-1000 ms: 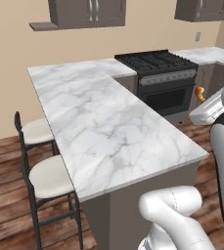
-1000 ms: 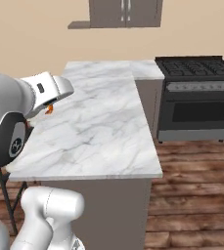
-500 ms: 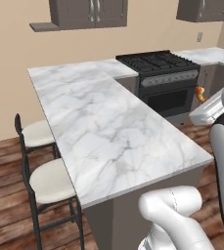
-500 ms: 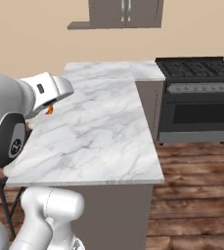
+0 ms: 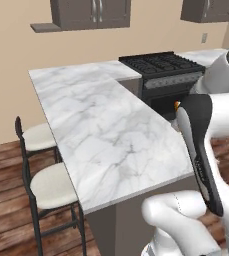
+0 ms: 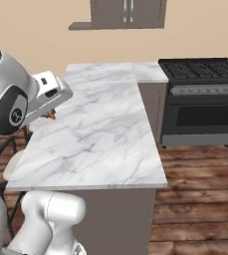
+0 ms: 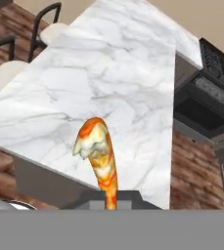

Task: Open the fridge, remove the pear, bell pepper, and shrimp, and place them on any counter.

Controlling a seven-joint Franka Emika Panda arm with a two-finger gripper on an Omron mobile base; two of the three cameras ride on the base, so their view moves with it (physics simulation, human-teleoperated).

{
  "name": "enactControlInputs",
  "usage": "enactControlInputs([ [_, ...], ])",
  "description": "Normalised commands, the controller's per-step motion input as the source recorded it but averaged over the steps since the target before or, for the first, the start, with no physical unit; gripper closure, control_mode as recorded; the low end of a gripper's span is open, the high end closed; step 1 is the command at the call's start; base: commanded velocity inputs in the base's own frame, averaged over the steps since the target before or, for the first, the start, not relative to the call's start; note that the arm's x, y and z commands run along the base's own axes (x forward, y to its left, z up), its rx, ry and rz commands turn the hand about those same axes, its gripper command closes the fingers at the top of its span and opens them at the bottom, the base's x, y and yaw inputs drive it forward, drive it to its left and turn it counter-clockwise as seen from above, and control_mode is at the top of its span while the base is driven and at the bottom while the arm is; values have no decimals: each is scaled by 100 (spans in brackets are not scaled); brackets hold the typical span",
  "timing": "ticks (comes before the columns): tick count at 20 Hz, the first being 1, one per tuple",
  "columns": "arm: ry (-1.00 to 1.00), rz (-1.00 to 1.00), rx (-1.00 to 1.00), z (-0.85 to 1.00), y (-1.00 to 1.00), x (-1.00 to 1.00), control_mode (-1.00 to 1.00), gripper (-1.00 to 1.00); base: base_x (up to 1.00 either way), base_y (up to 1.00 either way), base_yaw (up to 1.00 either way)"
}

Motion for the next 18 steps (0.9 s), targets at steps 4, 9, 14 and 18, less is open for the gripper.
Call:
enactControlInputs([
  [4, 73, 11, -26, -57, 42, 84, -100, 100, 0, 0, 0],
  [9, 41, 12, -5, -95, 16, 92, -100, 100, 0, 0, 0],
  [14, 13, 17, 5, -100, 0, 87, -100, 100, 0, 0, 0],
  [18, 1, 17, 8, -100, 0, 91, -100, 100, 0, 0, 0],
])
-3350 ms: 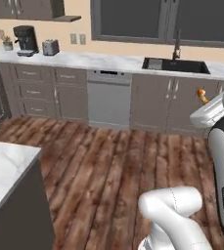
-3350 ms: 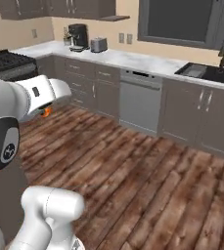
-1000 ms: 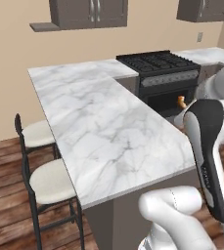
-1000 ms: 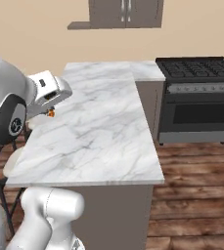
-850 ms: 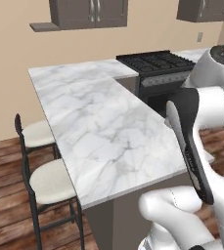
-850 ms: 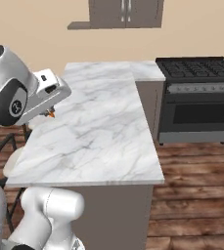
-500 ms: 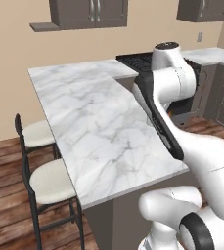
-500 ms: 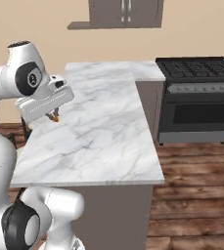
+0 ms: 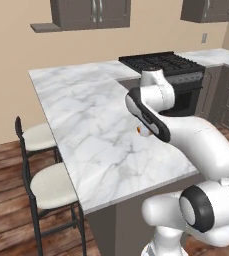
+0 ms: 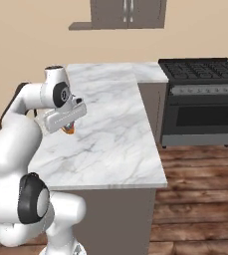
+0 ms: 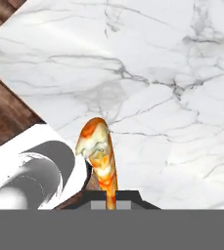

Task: Open the fridge, remove the pear, bell pepper, and shrimp, and place them on any counter.

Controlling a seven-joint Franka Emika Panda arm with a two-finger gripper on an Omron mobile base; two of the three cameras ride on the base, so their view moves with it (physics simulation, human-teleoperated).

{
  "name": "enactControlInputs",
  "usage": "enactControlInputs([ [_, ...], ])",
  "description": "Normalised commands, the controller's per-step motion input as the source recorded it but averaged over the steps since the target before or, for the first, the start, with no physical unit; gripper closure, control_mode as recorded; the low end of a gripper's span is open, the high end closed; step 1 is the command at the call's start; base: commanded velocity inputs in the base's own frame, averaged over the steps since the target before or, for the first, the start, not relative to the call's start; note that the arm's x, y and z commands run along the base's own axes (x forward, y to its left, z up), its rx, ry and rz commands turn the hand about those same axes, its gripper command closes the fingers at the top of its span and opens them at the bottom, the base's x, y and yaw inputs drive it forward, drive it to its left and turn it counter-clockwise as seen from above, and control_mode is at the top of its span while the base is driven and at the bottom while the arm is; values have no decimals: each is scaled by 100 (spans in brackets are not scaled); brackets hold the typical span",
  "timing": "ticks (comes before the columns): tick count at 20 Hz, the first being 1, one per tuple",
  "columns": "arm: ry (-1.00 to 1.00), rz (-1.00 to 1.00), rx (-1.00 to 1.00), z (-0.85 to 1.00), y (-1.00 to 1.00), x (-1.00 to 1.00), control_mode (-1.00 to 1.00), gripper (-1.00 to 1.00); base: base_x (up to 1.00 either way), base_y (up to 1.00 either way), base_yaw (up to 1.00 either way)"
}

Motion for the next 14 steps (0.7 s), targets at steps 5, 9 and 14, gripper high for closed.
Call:
enactControlInputs([
  [5, 1, 15, 6, -100, 0, 80, -100, 100, 0, 0, 0],
  [9, 0, 12, 7, -94, 0, 64, -100, 100, 0, 0, 0],
  [14, 0, 6, 4, -66, 0, 42, -100, 100, 0, 0, 0],
])
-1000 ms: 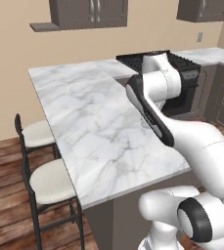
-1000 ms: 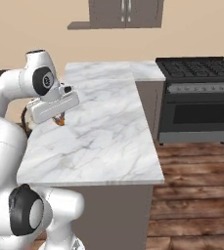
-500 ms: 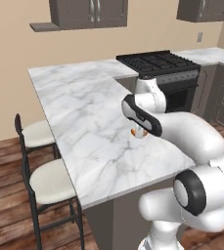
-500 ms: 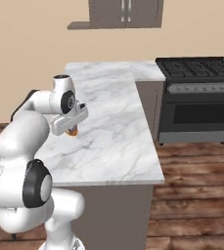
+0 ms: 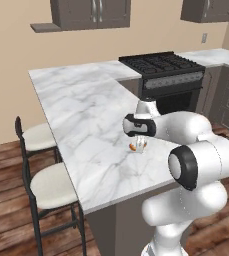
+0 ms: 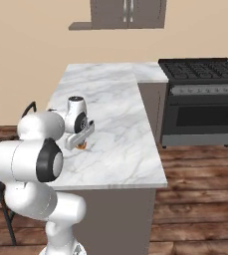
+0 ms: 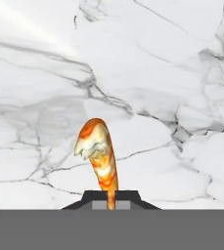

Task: Open the fridge, remove the pear, bell pepper, and shrimp, and place them on any counter.

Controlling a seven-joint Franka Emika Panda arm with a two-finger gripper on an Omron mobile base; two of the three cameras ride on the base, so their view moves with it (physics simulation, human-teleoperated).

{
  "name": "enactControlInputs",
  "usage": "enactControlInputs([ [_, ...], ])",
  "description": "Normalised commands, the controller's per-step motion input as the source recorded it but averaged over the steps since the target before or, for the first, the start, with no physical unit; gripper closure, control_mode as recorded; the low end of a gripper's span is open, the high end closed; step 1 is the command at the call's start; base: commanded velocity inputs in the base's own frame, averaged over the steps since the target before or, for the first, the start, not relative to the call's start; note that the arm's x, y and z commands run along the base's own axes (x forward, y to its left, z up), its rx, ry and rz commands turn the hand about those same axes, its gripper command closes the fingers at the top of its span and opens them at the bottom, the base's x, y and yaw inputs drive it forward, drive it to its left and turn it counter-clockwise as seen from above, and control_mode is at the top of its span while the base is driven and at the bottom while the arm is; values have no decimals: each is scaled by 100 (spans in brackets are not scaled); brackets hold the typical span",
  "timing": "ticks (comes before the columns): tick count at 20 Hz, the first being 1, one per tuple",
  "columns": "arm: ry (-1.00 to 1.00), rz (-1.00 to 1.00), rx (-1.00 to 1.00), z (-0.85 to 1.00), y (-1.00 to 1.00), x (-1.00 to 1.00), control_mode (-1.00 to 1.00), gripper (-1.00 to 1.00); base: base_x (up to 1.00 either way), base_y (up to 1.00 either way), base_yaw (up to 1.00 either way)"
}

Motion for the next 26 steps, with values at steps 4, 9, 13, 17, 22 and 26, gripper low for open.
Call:
enactControlInputs([
  [4, 0, 0, 0, -48, 0, 21, -100, 100, 0, 0, 0],
  [9, 0, 0, 0, -42, 0, 21, -100, 100, 0, 0, 0],
  [13, 0, 0, 0, -31, 0, 25, -100, 100, 0, 0, 0],
  [17, 0, 0, 1, -22, 0, 9, -100, -100, 0, 0, 0],
  [22, -1, 0, 1, 12, -3, -5, -100, -100, 0, 0, 0],
  [26, 0, 0, 0, 63, -1, -13, -100, -100, 0, 0, 0],
])
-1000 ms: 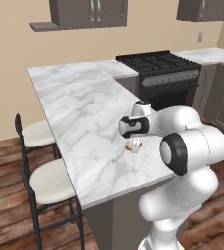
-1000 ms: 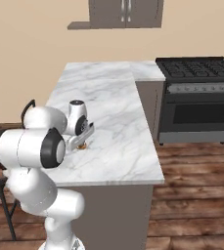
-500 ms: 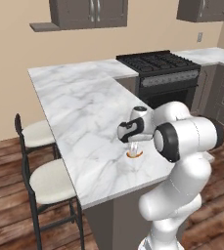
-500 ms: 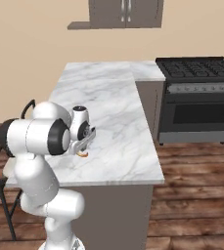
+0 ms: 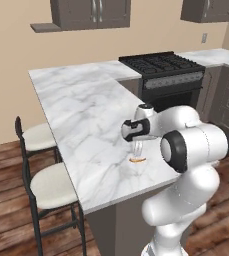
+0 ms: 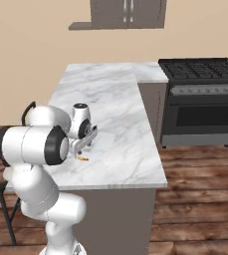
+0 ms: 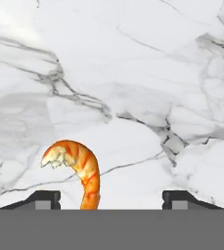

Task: Open the fridge, remove the pear, bell pepper, and shrimp, and place them on any counter.

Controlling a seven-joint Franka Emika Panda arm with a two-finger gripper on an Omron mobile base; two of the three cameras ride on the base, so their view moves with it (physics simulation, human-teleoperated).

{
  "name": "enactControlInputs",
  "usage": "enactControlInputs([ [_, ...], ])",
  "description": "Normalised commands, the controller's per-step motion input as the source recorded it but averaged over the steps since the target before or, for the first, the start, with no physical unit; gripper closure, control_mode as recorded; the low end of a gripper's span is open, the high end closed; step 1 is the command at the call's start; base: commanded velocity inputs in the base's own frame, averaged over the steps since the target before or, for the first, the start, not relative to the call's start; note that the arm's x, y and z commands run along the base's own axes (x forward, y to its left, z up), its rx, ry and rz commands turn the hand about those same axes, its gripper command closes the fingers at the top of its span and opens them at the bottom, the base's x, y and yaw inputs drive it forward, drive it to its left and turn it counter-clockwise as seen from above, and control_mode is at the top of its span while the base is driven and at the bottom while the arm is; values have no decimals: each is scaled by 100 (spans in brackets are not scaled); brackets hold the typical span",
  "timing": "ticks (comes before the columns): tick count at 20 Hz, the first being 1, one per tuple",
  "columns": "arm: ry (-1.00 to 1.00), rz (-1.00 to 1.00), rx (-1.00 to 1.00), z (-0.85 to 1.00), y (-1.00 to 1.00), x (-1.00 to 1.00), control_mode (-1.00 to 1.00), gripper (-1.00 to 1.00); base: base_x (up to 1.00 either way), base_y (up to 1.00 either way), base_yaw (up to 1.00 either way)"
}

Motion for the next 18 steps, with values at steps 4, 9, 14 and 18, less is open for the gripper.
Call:
enactControlInputs([
  [4, -3, 0, -3, 97, 0, -9, -100, -100, 0, 0, 0],
  [9, -1, 0, -2, 100, 0, -2, -100, -100, 0, 0, 0],
  [14, 0, -14, 4, 100, -6, -6, -100, -100, 0, 0, 0],
  [18, 8, -30, 7, 47, -8, 0, -100, -100, 0, 0, 0],
])
